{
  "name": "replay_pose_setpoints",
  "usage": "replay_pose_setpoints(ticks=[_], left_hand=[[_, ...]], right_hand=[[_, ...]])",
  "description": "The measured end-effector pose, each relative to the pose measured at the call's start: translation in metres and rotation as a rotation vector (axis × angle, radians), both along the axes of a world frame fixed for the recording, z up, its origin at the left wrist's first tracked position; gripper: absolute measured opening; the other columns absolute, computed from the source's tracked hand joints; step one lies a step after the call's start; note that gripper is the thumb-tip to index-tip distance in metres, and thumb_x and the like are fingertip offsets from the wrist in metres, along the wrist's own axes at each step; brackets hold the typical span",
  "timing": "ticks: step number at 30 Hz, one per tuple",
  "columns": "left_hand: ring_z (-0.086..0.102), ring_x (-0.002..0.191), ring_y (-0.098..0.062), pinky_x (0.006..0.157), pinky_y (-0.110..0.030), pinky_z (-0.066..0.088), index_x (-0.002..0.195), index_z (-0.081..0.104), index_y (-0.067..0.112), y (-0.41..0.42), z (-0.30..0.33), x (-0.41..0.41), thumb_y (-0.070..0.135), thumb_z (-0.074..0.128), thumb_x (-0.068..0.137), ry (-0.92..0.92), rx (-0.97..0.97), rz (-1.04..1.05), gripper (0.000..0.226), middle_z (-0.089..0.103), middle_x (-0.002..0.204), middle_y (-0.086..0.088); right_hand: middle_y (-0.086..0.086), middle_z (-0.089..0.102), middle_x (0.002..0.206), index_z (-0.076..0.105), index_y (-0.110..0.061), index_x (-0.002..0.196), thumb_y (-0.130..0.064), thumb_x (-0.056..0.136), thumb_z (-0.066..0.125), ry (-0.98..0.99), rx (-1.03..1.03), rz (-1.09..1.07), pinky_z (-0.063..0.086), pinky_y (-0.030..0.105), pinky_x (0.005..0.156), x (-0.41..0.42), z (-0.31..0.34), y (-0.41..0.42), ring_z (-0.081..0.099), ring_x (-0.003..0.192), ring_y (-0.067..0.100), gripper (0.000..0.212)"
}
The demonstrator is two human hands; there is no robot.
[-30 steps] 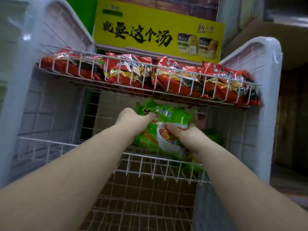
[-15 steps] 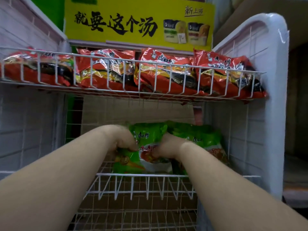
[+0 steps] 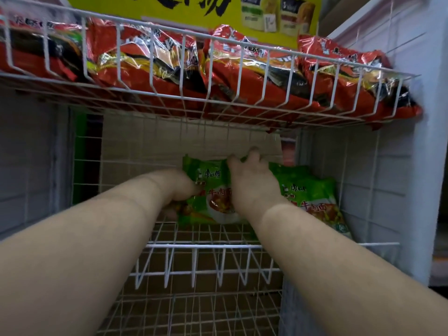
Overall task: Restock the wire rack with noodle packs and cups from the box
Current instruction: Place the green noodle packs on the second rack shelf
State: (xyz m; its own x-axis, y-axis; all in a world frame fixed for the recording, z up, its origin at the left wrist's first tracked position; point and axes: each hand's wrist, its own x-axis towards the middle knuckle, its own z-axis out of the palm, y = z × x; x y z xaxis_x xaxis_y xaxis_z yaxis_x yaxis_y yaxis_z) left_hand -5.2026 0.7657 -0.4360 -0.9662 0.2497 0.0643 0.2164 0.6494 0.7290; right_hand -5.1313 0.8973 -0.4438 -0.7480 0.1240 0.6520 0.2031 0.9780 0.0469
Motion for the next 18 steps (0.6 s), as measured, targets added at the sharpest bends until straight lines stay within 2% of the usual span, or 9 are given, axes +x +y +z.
replay_pose_setpoints(ticks=[3, 7, 8, 11, 14, 16, 18], left_hand=[[0.060, 0.068, -0.021, 0.054, -0.029, 0.049, 0.116, 0.060, 0.009, 0.000, -0.001, 0.006, 0.040, 0.059, 0.096, 0.076, -0.057, 0.031, 0.037, 0.064, 0.086, -0.008], [0.062, 0.102, -0.028, 0.070, -0.030, 0.049, 0.135, 0.039, 0.004, 0.000, 0.002, 0.012, 0.041, 0.072, 0.087, 0.234, -0.165, 0.125, 0.070, 0.059, 0.119, -0.015], [0.063, 0.101, -0.028, 0.072, -0.032, 0.050, 0.135, 0.040, 0.002, 0.000, 0.002, 0.012, 0.041, 0.072, 0.087, 0.267, -0.212, 0.118, 0.069, 0.060, 0.118, -0.015], [0.065, 0.069, -0.025, 0.064, -0.036, 0.057, 0.114, 0.061, 0.003, 0.003, -0.003, 0.010, 0.032, 0.060, 0.097, 0.236, -0.252, -0.018, 0.034, 0.068, 0.092, -0.016], [0.068, 0.078, -0.029, 0.073, -0.041, 0.061, 0.109, 0.062, -0.001, 0.003, -0.004, 0.015, 0.024, 0.055, 0.100, 0.246, -0.292, -0.044, 0.028, 0.069, 0.096, -0.019], [0.064, 0.076, -0.022, 0.060, -0.033, 0.055, 0.113, 0.062, 0.003, 0.002, -0.002, 0.023, 0.025, 0.054, 0.100, 0.317, -0.399, -0.037, 0.027, 0.065, 0.096, -0.012], [0.056, 0.071, -0.015, 0.053, -0.025, 0.043, 0.117, 0.061, 0.008, 0.001, -0.001, 0.035, 0.028, 0.057, 0.098, 0.354, -0.449, -0.039, 0.028, 0.061, 0.096, -0.007]], right_hand=[[0.018, 0.026, 0.143, 0.051, -0.019, 0.134, -0.001, 0.085, 0.061, -0.019, 0.061, -0.052, 0.046, 0.032, 0.076, 0.000, 0.000, -0.001, 0.041, 0.121, 0.033, 0.053], [0.011, 0.047, 0.133, 0.055, -0.023, 0.136, -0.012, 0.091, 0.063, -0.251, 0.018, 0.021, 0.052, 0.041, 0.095, -0.009, 0.000, 0.001, 0.053, 0.117, 0.030, 0.048], [0.010, 0.050, 0.131, 0.055, -0.023, 0.137, -0.013, 0.092, 0.061, -0.297, 0.025, 0.016, 0.052, 0.040, 0.094, -0.011, 0.000, 0.000, 0.055, 0.114, 0.029, 0.047], [0.009, 0.061, 0.119, 0.059, -0.017, 0.132, -0.013, 0.093, 0.057, -0.388, 0.069, -0.011, 0.050, 0.032, 0.078, -0.012, 0.001, -0.003, 0.056, 0.092, 0.023, 0.039], [0.009, 0.063, 0.117, 0.057, -0.014, 0.134, -0.015, 0.095, 0.055, -0.445, 0.041, -0.025, 0.046, 0.030, 0.074, -0.003, 0.003, -0.007, 0.054, 0.088, 0.022, 0.039], [0.009, 0.064, 0.120, 0.057, -0.016, 0.135, -0.016, 0.097, 0.055, -0.445, -0.024, 0.009, 0.047, 0.030, 0.079, 0.005, 0.004, -0.009, 0.059, 0.097, 0.023, 0.039], [0.007, 0.066, 0.117, 0.062, -0.019, 0.130, -0.017, 0.096, 0.056, -0.364, -0.129, 0.092, 0.047, 0.029, 0.078, 0.017, 0.002, -0.007, 0.060, 0.097, 0.021, 0.034]])
